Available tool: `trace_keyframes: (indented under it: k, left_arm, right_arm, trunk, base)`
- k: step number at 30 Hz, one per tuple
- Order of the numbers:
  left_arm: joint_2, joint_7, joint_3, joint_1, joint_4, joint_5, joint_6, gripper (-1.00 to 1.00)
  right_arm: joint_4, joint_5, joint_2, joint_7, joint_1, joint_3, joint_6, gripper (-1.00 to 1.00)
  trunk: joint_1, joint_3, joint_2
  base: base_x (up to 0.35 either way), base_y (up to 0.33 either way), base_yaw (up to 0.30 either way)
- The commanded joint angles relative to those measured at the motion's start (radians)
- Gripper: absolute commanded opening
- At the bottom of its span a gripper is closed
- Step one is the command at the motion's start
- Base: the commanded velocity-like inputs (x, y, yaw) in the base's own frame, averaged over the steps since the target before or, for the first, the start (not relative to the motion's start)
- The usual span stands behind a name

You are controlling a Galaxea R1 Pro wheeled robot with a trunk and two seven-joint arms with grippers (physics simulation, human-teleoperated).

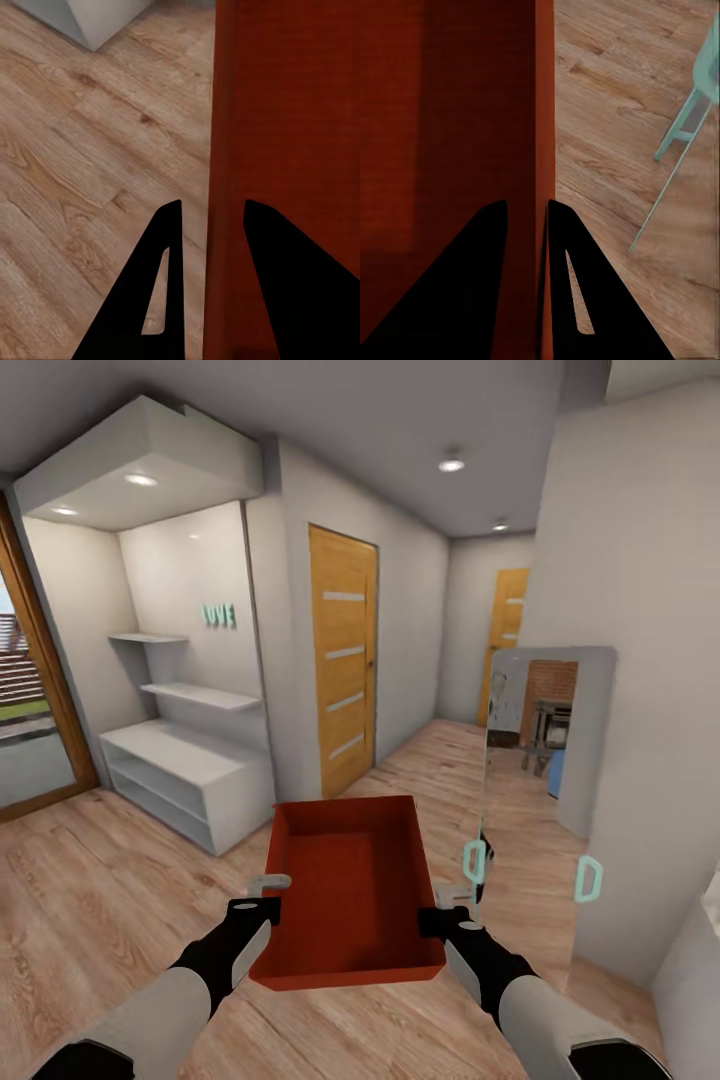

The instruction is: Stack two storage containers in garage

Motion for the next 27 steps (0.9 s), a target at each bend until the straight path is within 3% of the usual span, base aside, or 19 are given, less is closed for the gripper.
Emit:
trace_keyframes:
  k: [1,12,27]
  left_arm:
    - [0.002,0.012,-0.016,-0.001,-0.005,0.004,-0.077,-1.0]
    - [0.001,0.01,-0.016,-0.001,-0.005,0.004,-0.077,-1.0]
    - [0.001,0.008,-0.016,-0.001,-0.005,0.004,-0.079,-1.0]
  right_arm:
    - [0.002,-0.016,0.0,-0.009,0.0,0.019,0.006,-1.0]
    - [0.002,-0.016,0.0,-0.009,0.0,0.018,0.007,-1.0]
    - [0.002,-0.016,-0.002,-0.009,0.0,0.018,0.008,-1.0]
  trunk:
    - [0.0,0.0,-0.001]
    - [0.0,0.001,-0.001]
    - [0.0,0.001,-0.001]
  base:
    - [0.0,0.0,-0.254]
    - [0.084,0.06,-0.085]
    - [0.281,0.145,0.0]
